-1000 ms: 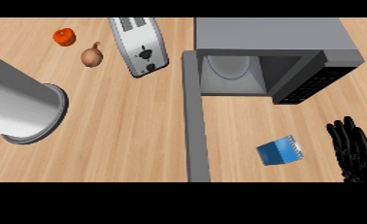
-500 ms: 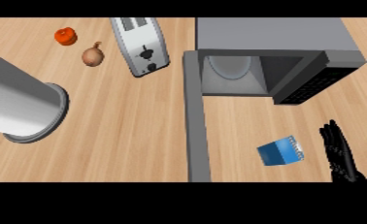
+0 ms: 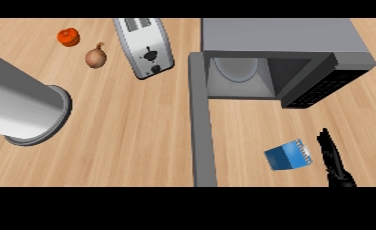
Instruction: Pick up the milk, place it into the microwave and close the microwave
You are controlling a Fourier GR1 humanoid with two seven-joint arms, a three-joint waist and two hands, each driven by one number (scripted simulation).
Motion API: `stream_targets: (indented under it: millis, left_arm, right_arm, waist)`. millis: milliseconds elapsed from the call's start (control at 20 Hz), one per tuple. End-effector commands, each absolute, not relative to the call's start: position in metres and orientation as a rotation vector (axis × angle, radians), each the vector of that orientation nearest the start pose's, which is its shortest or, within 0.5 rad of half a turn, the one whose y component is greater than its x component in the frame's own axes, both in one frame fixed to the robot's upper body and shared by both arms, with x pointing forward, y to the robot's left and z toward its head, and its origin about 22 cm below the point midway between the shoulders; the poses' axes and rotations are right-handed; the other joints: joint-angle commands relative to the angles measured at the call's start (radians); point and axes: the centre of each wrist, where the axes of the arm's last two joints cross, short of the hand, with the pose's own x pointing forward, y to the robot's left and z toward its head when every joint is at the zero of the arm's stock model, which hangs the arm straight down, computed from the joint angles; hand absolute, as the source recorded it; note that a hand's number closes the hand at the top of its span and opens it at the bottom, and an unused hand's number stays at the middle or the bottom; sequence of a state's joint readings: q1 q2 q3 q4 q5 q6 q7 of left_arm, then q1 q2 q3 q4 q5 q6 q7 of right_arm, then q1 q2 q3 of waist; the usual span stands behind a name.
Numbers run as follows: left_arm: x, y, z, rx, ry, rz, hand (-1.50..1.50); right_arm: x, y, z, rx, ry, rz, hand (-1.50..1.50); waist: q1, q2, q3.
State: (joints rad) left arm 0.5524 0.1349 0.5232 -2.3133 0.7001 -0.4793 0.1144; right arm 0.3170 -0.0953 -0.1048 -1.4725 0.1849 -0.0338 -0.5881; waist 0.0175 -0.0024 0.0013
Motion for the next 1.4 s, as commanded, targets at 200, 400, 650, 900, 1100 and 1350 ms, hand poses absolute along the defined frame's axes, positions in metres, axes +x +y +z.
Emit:
stream_targets:
  millis: [200, 400, 650, 900, 1100, 1350]
  left_arm:
    - [0.051, 0.359, 0.128, -0.152, -1.957, 0.027, -1.5]
    - [0.038, 0.341, 0.143, -0.178, -1.966, 0.033, -1.5]
    - [0.044, 0.347, 0.135, -0.176, -1.963, 0.025, -1.5]
    - [0.031, 0.351, 0.141, -0.176, -1.974, 0.028, -1.5]
    - [0.023, 0.354, 0.136, -0.201, -1.939, 0.026, -1.5]
    - [0.049, 0.355, 0.143, -0.218, -1.947, 0.014, -1.5]
  right_arm:
    - [0.152, -0.319, -0.115, -0.391, -1.712, 0.242, -1.5]
    - [0.155, -0.331, -0.136, -0.37, -1.737, 0.195, -1.5]
    - [0.161, -0.329, -0.158, -0.329, -1.742, 0.184, -1.5]
    - [0.18, -0.322, -0.165, -0.25, -1.758, 0.112, -1.5]
    - [0.189, -0.319, -0.167, -0.167, -1.754, 0.121, 1.5]
    - [0.21, -0.304, -0.169, -0.149, -1.78, 0.196, 1.5]
  waist:
    - [-0.004, 0.001, -0.001]
    - [0.002, 0.001, 0.001]
    - [-0.001, 0.002, 0.0]
    - [0.008, 0.002, 0.001]
    - [0.009, 0.001, 0.001]
    - [0.003, 0.006, 0.002]
